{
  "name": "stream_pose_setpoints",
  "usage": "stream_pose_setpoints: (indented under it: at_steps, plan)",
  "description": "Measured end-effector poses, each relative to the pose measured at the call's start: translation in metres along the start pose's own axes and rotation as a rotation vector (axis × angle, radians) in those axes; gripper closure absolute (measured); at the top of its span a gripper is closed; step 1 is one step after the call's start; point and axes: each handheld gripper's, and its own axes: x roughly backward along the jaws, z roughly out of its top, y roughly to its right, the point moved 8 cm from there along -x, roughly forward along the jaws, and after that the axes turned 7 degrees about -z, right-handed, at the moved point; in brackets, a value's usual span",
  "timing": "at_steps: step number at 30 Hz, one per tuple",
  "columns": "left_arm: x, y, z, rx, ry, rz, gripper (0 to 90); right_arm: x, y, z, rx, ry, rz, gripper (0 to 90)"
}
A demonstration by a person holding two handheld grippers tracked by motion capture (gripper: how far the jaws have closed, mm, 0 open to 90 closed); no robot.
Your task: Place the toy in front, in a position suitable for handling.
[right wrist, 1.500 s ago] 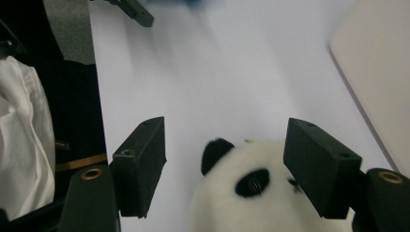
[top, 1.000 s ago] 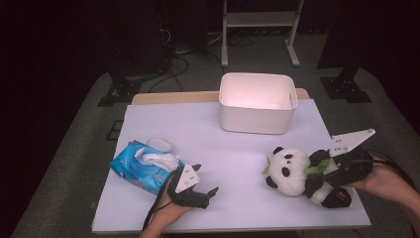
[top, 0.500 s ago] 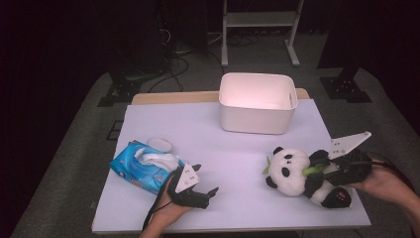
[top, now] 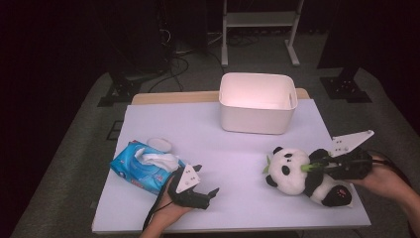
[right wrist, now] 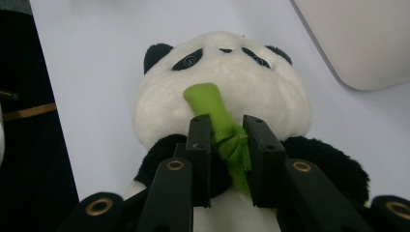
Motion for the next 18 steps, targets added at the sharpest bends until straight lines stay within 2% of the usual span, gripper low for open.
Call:
stream_pose_setpoints:
  at_steps: [4,6,10,13,14,18]
  plan:
    - [-0.001,-0.001,-0.002,0.006,-0.013,0.004,10.4,0.002,0.004,0.004,0.005,0.008,0.01,74.9]
    - [-0.002,-0.001,-0.003,0.01,-0.017,0.003,10.4,0.004,0.005,0.011,0.017,0.031,0.006,76.0]
    - [-0.001,-0.001,-0.001,0.021,-0.006,-0.001,10.4,0.005,0.0,0.026,0.042,0.063,0.022,78.2]
    - [0.0,-0.001,0.0,0.017,-0.004,0.0,10.4,0.0,-0.006,0.039,0.078,0.066,0.05,80.3]
    - [0.001,-0.001,0.0,0.015,-0.003,0.0,10.4,-0.006,-0.01,0.048,0.105,0.069,0.071,82.2]
    - [0.003,-0.001,0.0,0.012,0.001,-0.001,10.4,-0.01,-0.01,0.052,0.113,0.056,0.084,83.4]
